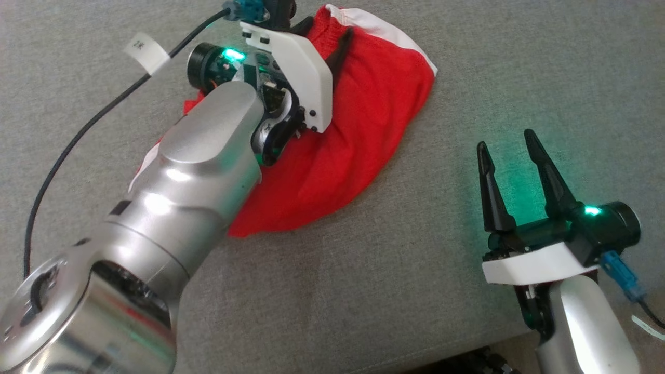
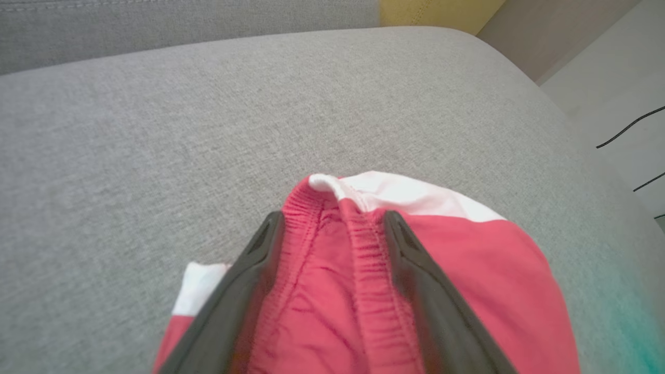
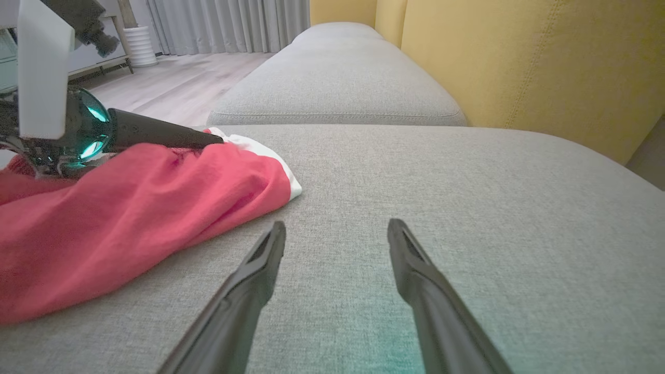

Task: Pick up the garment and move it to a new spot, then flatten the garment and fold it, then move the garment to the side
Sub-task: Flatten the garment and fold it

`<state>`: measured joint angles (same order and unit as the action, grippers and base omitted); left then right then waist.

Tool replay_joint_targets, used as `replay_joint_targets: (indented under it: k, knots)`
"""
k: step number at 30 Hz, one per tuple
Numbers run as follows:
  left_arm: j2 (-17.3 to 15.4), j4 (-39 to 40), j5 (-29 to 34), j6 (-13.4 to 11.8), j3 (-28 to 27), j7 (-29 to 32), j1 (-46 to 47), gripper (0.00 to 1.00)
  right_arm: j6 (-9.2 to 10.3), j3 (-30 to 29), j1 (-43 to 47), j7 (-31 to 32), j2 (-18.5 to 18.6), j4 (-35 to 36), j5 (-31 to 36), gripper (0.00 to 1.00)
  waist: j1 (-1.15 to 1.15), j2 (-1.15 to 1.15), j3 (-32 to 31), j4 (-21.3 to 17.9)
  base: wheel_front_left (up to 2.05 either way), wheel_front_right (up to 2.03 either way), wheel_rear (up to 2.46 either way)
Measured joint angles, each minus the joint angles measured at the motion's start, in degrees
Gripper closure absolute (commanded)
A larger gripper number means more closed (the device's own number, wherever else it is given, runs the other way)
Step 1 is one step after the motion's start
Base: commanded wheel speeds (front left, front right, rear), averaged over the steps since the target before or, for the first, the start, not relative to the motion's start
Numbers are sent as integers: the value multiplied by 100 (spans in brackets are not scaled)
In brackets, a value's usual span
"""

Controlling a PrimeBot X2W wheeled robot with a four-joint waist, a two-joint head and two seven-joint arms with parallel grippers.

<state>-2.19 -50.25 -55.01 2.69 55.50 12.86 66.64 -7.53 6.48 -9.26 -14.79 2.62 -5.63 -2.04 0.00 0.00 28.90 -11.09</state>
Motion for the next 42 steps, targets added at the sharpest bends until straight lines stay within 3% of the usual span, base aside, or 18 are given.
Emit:
replay_joint_targets:
  k: [2,3,5,6,18,28,31,34,39,42]
  knots:
    - [0,-80,-63,1,35,-33,54,0,0,23,-11,0,0,0,-15,0,0,0,1,-40,0,0,0]
    - [0,-107,-109,9,51,-68,79,22,0,33,-20,0,0,0,-45,0,0,0,-2,-54,0,0,0]
    - [-1,-157,-203,42,82,-172,119,94,0,49,-49,0,0,-5,-54,0,0,0,-19,-79,0,0,0]
    - [-1,-174,-235,59,92,-257,125,100,0,64,-64,0,0,-9,-60,0,0,0,-34,-91,0,0,0]
    - [-4,35,-982,397,300,-556,138,100,0,148,-34,0,0,-152,-325,0,0,0,-716,-155,0,0,0]
    - [-53,1689,-1737,445,401,-641,794,100,0,2,523,0,1,-227,-553,0,-2,0,-1729,31,0,0,0]
    - [-325,2394,-2048,446,390,-672,734,100,0,2,621,0,0,-230,-550,0,-2,0,-1976,204,0,0,0]
    - [-806,3043,-2340,446,391,-680,359,100,0,-38,708,0,1,-219,-499,0,-2,0,-2123,445,0,0,0]
    - [-1728,3645,-2373,434,692,-1012,-1121,100,0,-235,946,0,-2,-73,-320,0,-1,0,-2254,931,0,0,0]
    - [-2100,3819,-2321,271,877,-1382,-2136,100,0,-365,1144,0,-4,66,-300,0,-1,0,-2287,1233,0,0,0]
